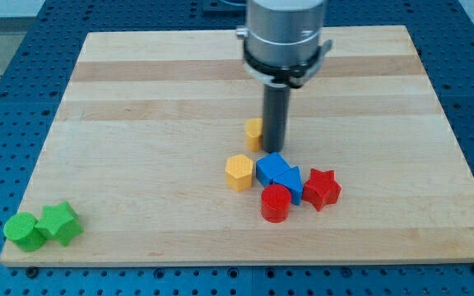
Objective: Push the yellow heart parallel to the yellow hexagon
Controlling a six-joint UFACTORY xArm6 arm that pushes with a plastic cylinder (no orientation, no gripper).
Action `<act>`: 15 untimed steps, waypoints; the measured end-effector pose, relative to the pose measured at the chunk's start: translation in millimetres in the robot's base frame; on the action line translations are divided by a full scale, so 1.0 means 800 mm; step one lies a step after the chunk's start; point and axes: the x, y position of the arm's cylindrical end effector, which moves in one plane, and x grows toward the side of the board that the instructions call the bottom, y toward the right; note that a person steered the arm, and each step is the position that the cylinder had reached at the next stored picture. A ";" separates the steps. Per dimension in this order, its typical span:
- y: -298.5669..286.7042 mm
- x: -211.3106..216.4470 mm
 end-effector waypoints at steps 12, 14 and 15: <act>-0.236 -0.033; -0.227 0.025; -0.205 0.042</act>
